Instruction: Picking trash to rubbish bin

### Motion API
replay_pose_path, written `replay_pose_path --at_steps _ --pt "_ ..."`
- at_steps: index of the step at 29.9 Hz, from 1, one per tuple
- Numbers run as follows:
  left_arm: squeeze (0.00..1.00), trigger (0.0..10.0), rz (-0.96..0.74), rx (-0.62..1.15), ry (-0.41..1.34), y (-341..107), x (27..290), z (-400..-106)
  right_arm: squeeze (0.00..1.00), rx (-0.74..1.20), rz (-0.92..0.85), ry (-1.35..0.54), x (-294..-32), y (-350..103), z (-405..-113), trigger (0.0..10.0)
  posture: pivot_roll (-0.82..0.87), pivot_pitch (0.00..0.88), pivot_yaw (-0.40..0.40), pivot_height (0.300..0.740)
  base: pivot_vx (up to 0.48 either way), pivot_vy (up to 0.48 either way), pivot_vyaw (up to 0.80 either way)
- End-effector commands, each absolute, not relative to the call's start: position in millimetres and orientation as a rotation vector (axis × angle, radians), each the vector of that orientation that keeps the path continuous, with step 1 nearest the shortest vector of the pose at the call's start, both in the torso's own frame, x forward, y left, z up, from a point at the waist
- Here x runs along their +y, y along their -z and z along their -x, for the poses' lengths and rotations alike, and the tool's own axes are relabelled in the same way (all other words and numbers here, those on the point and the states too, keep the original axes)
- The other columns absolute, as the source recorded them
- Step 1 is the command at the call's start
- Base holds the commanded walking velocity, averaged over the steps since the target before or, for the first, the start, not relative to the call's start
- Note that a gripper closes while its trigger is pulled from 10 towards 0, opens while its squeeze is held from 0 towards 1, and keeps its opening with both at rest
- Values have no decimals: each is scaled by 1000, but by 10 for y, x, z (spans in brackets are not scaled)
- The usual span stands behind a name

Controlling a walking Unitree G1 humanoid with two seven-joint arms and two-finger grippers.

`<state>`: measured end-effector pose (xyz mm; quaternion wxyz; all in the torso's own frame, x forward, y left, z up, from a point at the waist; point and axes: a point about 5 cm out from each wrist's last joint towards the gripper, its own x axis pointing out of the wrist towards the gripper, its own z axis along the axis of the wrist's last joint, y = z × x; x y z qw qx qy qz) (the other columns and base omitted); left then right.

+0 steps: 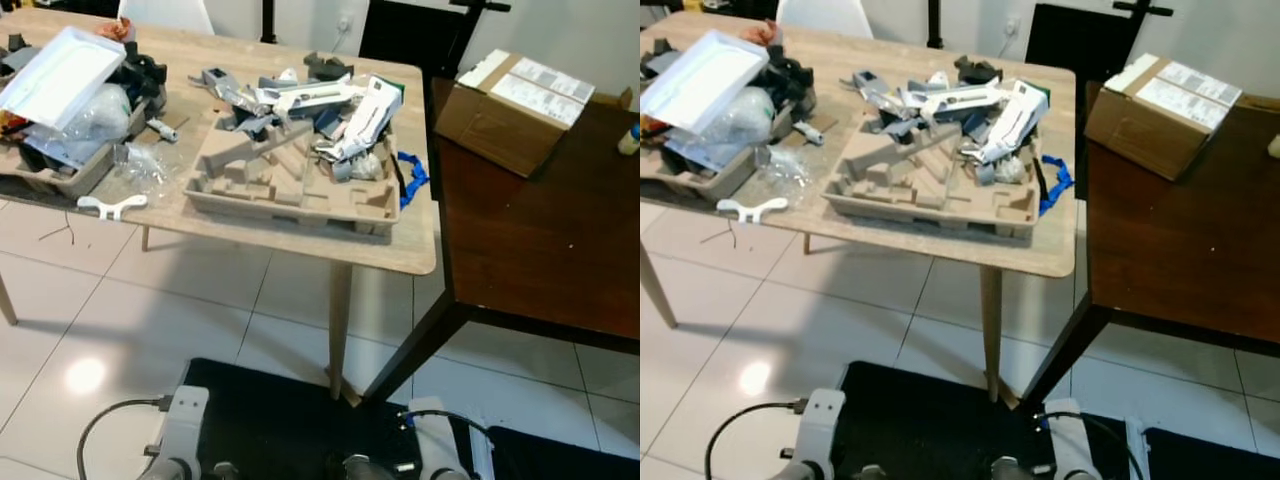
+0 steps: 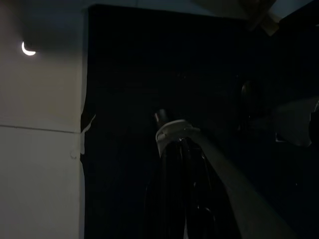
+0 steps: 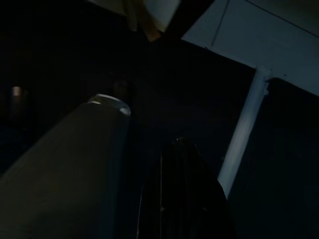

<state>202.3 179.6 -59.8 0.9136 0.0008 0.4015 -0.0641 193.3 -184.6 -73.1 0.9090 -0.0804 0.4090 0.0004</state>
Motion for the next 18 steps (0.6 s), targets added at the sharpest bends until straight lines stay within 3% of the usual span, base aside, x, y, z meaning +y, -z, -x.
replay_pose_path --at_steps 1,10,18 --pt "0 10000 11 856 130 665 1760 -1932 0 870 167 11 -1872 780 -1841 10000 9 177 -22 740 0 0 0" --pt "0 10000 -8 836 131 638 1777 -2039 0 853 81 88 -1959 739 -1935 10000 20 122 1 740 0 0 0" --pt "0 10000 -29 817 114 606 1873 -2106 0 855 45 34 -1864 755 -1939 10000 29 94 29 740 0 0 0"
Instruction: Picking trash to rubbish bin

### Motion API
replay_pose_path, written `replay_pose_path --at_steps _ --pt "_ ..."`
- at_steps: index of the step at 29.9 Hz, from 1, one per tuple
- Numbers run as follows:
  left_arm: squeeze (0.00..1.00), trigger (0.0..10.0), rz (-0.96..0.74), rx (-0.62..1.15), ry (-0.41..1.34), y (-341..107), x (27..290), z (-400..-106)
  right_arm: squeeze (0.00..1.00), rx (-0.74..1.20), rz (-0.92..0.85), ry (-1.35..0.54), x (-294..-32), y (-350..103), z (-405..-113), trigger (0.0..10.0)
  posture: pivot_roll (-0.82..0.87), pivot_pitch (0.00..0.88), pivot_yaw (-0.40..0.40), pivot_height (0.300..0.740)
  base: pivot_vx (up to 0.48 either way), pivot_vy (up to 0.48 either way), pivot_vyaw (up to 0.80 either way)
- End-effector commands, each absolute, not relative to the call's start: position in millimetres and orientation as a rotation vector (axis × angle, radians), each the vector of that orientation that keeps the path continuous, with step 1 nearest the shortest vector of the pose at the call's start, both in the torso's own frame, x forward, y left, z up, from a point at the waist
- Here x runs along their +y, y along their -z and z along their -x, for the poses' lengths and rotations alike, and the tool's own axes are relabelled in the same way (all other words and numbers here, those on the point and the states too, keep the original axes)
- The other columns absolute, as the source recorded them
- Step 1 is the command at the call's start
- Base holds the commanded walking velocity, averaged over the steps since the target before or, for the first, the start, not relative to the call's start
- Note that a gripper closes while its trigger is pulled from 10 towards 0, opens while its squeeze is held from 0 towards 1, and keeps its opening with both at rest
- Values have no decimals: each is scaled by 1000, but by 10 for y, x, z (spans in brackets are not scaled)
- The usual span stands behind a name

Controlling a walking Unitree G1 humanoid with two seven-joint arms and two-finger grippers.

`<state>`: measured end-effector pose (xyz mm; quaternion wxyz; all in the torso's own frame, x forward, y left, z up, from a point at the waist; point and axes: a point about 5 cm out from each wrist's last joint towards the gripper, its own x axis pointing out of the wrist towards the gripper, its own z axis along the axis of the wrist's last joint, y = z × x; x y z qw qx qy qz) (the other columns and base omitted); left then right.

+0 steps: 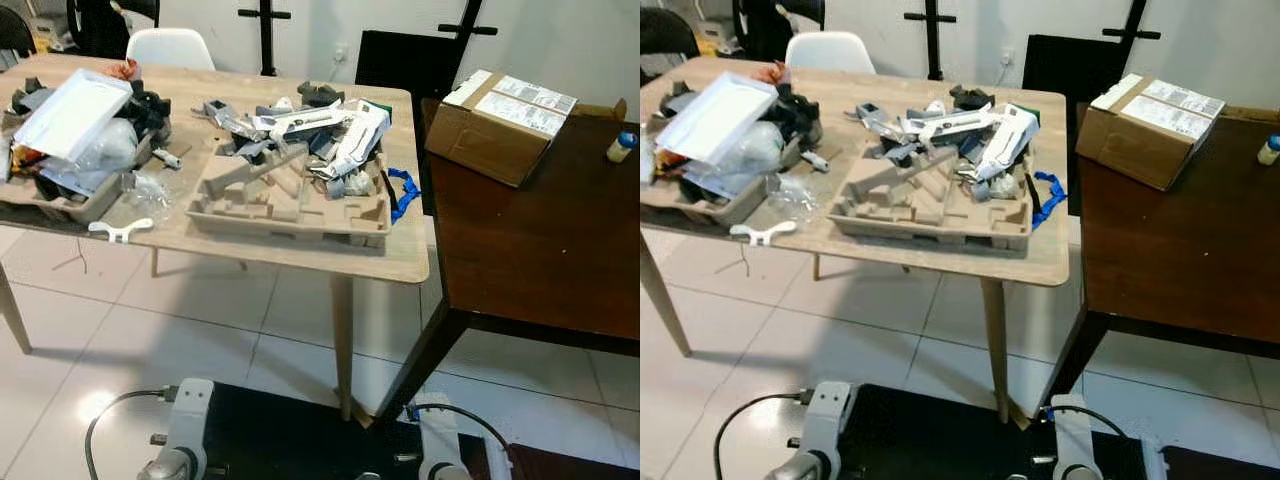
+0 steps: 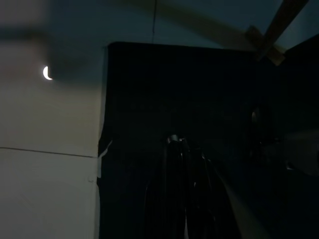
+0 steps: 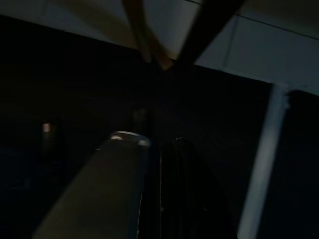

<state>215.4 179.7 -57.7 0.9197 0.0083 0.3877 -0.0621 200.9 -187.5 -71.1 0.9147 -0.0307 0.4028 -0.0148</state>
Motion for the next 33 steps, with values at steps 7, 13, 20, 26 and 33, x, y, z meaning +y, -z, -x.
replay_pose_path --at_steps 7,13,20,26,33 --pt "0 10000 3 821 93 613 1890 -2118 0 857 51 -1 -1816 755 -1959 10000 17 86 20 740 0 0 0" --pt "0 10000 27 828 94 655 1817 -2071 0 855 94 -39 -1873 733 -1985 10000 -7 91 -20 740 0 -80 0" --pt "0 10000 13 853 62 706 1767 -2015 0 856 124 -57 -1939 715 -2003 10000 -23 102 -51 740 0 -274 0" --pt "0 10000 9 852 95 720 1709 -1997 0 851 128 -75 -1938 696 -2036 10000 -30 112 -67 740 0 0 0" --pt "0 10000 34 838 86 712 1714 -2002 0 833 115 -104 -1865 663 -2109 10000 -31 120 -75 740 0 0 0"
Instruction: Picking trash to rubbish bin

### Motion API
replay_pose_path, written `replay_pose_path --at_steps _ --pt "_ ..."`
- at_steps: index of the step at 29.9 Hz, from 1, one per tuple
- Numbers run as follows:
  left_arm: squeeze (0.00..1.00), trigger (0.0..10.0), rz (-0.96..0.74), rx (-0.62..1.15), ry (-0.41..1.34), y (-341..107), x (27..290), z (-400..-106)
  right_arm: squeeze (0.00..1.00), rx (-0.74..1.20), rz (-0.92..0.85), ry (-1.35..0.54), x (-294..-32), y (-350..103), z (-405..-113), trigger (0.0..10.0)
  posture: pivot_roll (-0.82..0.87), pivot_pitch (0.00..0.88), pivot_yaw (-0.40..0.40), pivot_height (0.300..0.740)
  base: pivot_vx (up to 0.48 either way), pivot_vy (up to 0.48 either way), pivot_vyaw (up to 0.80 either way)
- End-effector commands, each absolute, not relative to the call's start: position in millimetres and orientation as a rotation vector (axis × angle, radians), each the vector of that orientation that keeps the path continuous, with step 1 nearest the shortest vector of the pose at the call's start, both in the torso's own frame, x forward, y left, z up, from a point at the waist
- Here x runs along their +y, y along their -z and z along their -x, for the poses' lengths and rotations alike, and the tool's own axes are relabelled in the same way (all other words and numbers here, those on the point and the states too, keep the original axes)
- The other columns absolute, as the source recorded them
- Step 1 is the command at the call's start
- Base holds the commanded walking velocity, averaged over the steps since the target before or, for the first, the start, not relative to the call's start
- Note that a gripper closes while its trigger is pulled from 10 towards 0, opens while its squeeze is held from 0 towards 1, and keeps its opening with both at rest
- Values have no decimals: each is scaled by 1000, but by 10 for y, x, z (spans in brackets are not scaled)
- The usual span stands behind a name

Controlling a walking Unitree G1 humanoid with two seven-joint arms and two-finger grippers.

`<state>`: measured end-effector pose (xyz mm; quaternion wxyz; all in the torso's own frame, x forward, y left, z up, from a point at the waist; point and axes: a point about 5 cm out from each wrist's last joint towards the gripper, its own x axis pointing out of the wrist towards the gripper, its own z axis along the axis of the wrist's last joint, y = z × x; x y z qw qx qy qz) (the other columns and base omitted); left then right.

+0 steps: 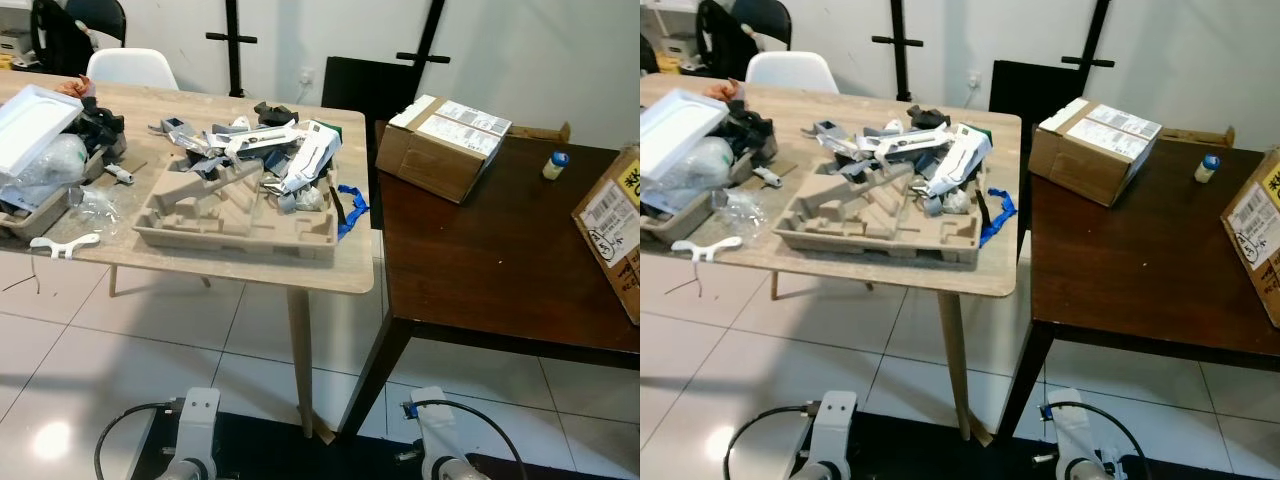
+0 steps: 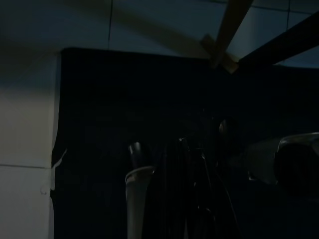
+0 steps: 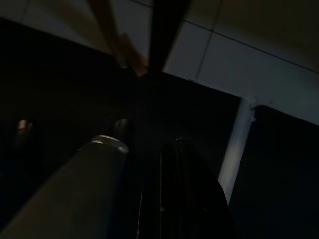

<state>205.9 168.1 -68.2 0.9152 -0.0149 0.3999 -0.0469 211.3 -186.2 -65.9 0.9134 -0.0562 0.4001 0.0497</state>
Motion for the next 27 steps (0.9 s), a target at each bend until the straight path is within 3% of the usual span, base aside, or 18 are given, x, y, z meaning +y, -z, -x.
replay_pose_path --at_steps 1,8,17,20,27 --pt "0 10000 33 837 83 713 1725 -2001 0 834 116 -110 -1858 662 -2114 10000 -31 120 -75 740 0 0 0" --pt "0 10000 15 847 103 722 1753 -1981 0 882 104 -144 -1808 696 -2085 10000 -22 125 -72 740 0 0 0" --pt "0 10000 -61 869 130 735 1796 -1947 0 929 39 -96 -1782 775 -1958 10000 26 146 -22 740 0 0 0" --pt "0 10000 -78 859 158 700 1849 -1988 0 942 -20 -52 -1740 818 -1886 10000 51 144 36 740 0 0 0" --pt "0 10000 -93 857 159 668 1929 -2040 0 963 -41 -31 -1711 853 -1823 10000 28 127 46 740 0 0 0"
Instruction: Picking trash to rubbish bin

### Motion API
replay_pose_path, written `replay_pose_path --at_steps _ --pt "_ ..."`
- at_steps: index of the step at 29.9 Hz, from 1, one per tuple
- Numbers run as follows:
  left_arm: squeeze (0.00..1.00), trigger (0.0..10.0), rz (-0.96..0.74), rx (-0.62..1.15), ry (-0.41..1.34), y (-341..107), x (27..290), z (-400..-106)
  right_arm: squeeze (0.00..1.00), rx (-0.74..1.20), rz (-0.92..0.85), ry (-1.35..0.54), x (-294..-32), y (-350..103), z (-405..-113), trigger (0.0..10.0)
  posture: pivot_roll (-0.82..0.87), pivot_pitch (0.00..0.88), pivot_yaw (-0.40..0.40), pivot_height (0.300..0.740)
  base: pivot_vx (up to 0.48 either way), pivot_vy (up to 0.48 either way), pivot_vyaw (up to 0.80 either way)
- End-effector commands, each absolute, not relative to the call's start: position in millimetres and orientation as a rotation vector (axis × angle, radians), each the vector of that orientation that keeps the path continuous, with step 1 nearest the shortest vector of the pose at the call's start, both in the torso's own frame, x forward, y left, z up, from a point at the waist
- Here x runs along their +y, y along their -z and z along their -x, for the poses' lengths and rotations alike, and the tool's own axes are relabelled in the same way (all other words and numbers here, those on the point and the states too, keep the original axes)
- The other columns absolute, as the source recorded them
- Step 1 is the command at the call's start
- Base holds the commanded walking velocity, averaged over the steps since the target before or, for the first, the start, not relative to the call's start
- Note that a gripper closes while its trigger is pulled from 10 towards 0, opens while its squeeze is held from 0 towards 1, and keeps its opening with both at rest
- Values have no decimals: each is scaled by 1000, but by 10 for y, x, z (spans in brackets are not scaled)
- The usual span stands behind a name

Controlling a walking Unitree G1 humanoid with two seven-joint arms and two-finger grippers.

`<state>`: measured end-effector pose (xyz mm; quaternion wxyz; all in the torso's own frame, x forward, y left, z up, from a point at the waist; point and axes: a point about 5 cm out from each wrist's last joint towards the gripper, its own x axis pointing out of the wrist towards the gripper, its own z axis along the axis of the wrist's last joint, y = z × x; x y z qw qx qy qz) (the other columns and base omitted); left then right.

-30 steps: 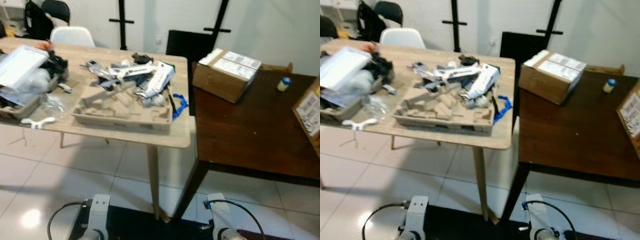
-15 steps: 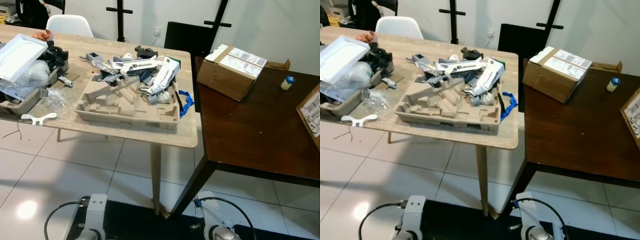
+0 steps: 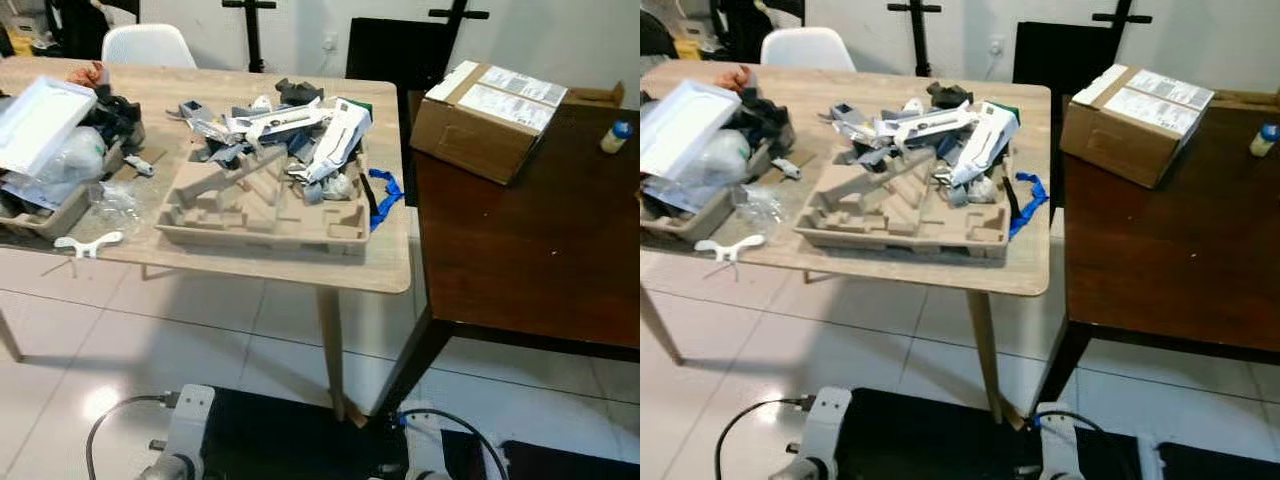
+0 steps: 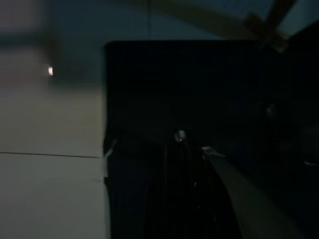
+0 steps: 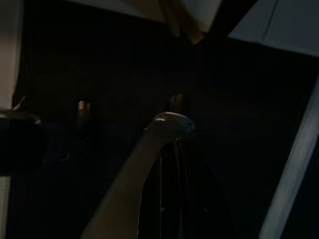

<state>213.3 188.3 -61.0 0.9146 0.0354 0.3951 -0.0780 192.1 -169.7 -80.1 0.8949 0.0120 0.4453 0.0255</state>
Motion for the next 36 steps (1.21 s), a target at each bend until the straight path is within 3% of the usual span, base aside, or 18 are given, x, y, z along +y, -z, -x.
replay_pose_path --at_steps 1,14,36 --pt "0 10000 -89 856 153 668 1928 -2043 0 965 -39 -30 -1717 853 -1823 10000 26 125 45 740 0 0 0" --pt "0 10000 -6 867 97 751 1806 -1930 0 968 66 -77 -1848 821 -1861 10000 -28 100 -26 740 0 0 0" --pt "0 10000 -33 842 87 746 1886 -1900 0 960 124 -179 -1844 801 -1890 10000 -22 80 -28 740 0 0 0"
